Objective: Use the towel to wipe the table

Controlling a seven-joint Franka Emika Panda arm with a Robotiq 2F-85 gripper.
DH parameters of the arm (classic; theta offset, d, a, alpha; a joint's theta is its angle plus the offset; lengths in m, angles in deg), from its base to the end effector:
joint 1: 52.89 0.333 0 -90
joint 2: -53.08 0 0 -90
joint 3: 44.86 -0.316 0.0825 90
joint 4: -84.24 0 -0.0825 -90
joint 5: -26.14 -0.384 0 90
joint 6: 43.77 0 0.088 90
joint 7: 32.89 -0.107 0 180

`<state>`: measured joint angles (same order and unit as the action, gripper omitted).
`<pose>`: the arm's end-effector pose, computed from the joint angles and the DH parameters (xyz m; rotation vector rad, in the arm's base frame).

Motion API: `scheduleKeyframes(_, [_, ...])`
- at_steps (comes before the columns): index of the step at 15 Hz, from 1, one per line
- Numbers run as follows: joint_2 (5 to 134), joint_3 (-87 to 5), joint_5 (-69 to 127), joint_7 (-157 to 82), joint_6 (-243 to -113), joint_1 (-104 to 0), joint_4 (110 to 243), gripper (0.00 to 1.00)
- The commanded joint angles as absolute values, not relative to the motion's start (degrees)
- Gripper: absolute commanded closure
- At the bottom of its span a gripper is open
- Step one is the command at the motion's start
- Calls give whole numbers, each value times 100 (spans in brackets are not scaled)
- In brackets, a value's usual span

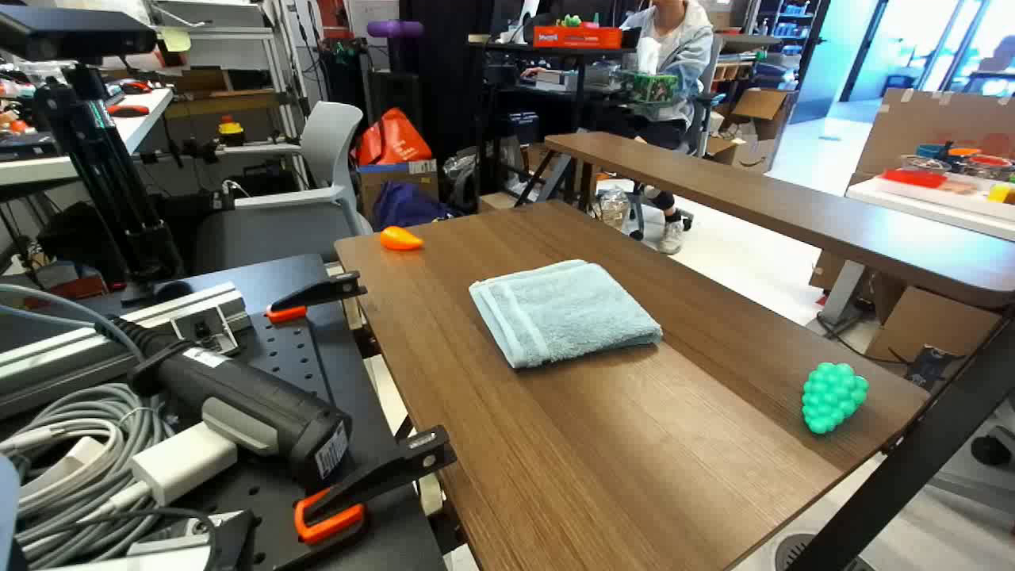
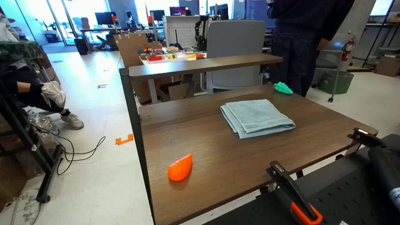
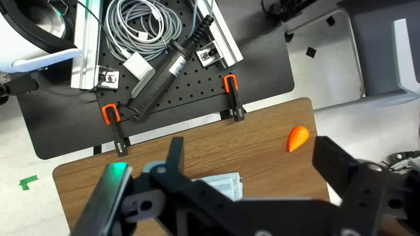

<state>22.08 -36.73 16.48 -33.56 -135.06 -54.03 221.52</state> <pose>0.3554 -0.0446 0.4925 -2.8527 0.2433 0.3624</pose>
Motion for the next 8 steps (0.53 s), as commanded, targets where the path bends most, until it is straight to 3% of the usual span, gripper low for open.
scheduleKeyframes(1, [2223, -3797, 1598, -3295, -13486, -5554, 22141, 0])
scheduleKeyframes(5, [2232, -3747, 960, -3330, -13958, -5513, 22104, 0])
scheduleKeyframes(8, [2929, -3872, 463, -3514, -14700, -5441, 21790, 0])
